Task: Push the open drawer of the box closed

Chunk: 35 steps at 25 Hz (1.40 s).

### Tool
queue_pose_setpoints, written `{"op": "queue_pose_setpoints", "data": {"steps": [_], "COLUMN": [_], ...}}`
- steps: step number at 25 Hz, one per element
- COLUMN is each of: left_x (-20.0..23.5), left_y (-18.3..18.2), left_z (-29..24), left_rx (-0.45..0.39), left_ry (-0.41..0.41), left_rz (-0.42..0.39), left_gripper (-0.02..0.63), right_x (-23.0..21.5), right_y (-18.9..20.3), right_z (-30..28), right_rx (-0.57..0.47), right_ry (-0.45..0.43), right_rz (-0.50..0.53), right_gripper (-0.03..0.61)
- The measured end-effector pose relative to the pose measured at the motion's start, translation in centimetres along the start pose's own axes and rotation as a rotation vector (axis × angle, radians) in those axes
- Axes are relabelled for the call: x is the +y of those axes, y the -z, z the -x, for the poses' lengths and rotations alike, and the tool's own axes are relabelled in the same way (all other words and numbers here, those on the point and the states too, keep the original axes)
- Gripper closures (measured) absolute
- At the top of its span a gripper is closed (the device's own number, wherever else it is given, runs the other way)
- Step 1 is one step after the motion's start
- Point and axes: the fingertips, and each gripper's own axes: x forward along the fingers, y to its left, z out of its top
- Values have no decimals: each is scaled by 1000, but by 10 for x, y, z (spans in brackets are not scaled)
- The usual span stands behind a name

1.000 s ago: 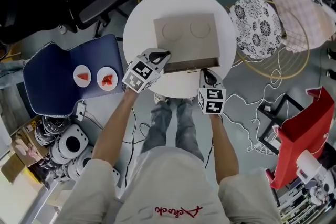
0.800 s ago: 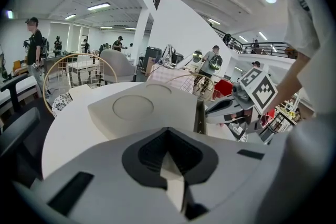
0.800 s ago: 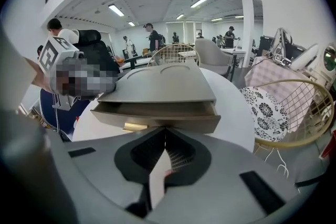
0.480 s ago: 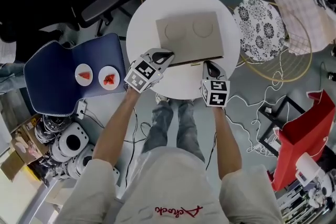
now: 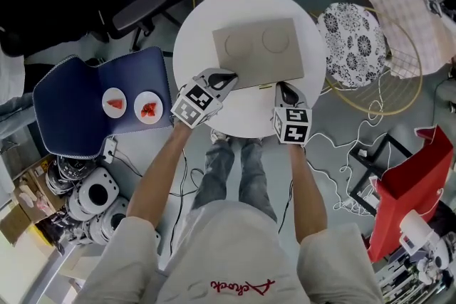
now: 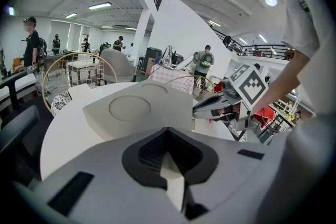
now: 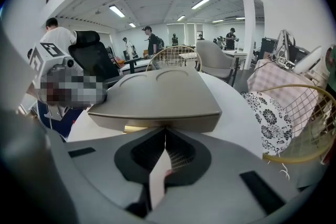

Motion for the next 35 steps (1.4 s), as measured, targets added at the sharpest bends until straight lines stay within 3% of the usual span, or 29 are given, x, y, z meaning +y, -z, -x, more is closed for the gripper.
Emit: {"op": "queue_pose_setpoints", "data": {"steps": [7, 19, 25, 30, 35], "left_x": [2, -32, -76, -106, -158], "left_y": [-1, -64, -102, -149, -159], "left_z": [0, 23, 57, 93, 108], "left_rx": [-39, -131, -192, -320, -380], "left_ry": [-27, -89, -141, -220, -249], "left_rz": [62, 5, -12, -26, -14], "left_gripper": [603, 601, 601, 601, 603], "right_x": [2, 11, 25, 35, 42], "right_y": [-9, -68, -103, -142, -141], "right_z": [14, 72, 134, 184, 228], "right_rx": [-49, -217, -316, -446, -504], "right_ry": [-15, -73, -113, -161, -213], "right_rz": [-3, 60, 114, 177, 205], "right_gripper": [561, 560, 561, 561, 561]}}
